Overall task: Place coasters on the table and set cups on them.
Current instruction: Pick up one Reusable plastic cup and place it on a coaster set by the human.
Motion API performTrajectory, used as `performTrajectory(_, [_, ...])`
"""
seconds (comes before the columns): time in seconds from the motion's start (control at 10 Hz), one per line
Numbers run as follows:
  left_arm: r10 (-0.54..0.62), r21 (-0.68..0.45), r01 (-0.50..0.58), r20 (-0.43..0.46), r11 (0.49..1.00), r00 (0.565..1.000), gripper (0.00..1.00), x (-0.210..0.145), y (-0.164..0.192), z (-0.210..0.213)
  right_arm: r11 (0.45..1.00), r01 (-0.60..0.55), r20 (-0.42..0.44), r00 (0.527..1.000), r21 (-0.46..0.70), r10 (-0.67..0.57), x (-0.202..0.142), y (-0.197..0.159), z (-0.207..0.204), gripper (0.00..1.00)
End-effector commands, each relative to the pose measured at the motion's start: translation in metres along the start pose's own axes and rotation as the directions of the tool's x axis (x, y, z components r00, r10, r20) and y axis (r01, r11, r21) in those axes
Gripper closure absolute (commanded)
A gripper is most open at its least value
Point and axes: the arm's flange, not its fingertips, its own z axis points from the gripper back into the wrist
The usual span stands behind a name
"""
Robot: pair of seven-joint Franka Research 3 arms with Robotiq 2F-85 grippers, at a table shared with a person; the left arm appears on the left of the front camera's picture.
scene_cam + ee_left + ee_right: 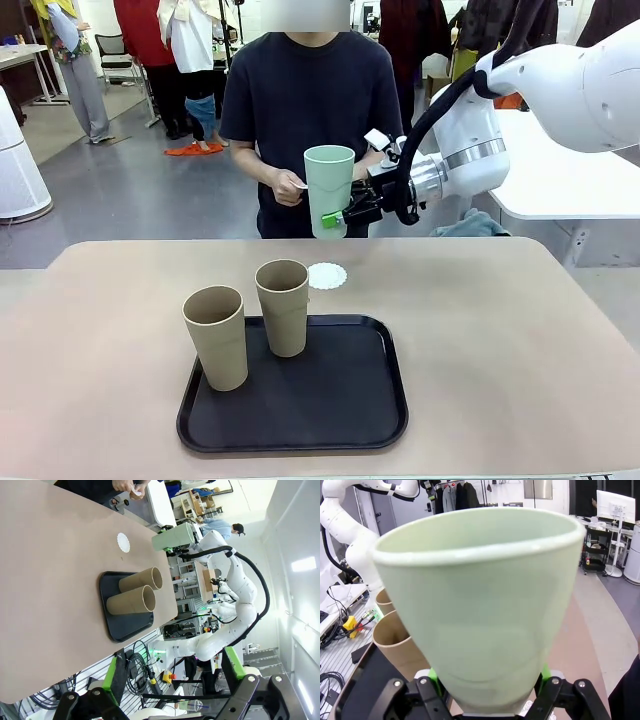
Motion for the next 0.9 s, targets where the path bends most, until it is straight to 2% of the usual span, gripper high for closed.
performTrajectory(0.0, [-0.004,-0.012,0.004,0.005,1.0,1.0,0.0,-0.001,-0.002,0.0,1.0,-0.004,-0.001,1.0,0.007,0.004,0.002,0.001,0.0,0.19])
performTrajectory(0.6, [-0.004,-0.012,0.004,0.005,1.0,1.0,0.0,-0.001,-0.002,0.0,1.0,0.0,0.0,1.0,0.0,0.0,0.0,0.0,0.0,0.19])
performTrajectory(0.8, [-0.004,-0.012,0.004,0.005,1.0,1.0,0.0,-0.001,-0.002,0.0,0.997,-0.051,-0.018,0.999,-0.058,0.05,-0.017,-0.014,0.002,0.19])
